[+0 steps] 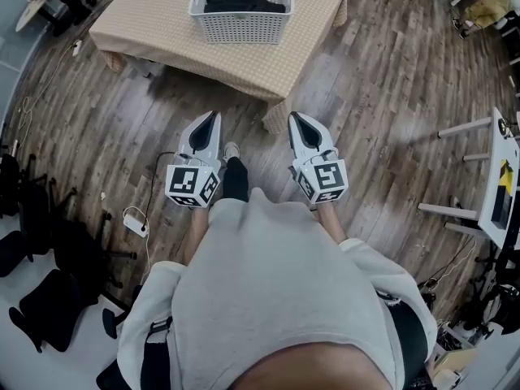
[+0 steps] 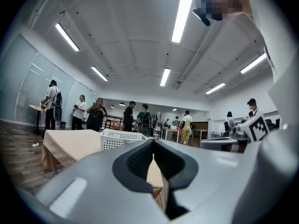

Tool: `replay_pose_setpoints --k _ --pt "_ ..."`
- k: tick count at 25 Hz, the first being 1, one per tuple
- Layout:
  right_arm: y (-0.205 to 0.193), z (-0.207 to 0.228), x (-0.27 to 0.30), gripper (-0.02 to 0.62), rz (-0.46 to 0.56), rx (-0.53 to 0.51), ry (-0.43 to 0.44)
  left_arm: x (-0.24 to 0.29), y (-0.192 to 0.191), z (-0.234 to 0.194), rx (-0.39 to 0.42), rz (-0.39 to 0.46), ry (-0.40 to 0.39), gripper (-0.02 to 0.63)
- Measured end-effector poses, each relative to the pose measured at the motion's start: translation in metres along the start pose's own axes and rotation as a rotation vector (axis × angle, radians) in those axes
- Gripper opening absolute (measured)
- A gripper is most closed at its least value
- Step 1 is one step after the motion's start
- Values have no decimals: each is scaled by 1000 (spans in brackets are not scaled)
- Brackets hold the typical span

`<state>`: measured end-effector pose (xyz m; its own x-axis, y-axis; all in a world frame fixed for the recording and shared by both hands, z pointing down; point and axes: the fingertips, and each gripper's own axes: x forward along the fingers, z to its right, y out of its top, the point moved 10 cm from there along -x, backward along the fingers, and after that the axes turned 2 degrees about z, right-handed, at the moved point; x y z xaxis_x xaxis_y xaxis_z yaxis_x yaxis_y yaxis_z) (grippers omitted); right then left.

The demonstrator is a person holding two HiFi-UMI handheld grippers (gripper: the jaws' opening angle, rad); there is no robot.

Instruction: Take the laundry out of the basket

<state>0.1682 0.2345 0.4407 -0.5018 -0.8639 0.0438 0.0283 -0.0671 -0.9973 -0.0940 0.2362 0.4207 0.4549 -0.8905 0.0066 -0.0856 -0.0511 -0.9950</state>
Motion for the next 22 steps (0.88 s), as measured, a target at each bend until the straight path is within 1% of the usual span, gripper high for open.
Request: replay_pose_setpoints --k 4,8,17,22 --pt "0 7 46 -2 -18 1 -17 35 0 -36 -14 -12 -16 11" --pt "6 12 106 0 -26 3 -29 76 6 -84 -27 -21 -29 11" --pt "34 20 245 -2 -9 -20 -62 176 40 -194 -21 4 -94 11" --pt "42 21 292 0 -12 -31 -99 214 46 -234 -33 8 -142 11"
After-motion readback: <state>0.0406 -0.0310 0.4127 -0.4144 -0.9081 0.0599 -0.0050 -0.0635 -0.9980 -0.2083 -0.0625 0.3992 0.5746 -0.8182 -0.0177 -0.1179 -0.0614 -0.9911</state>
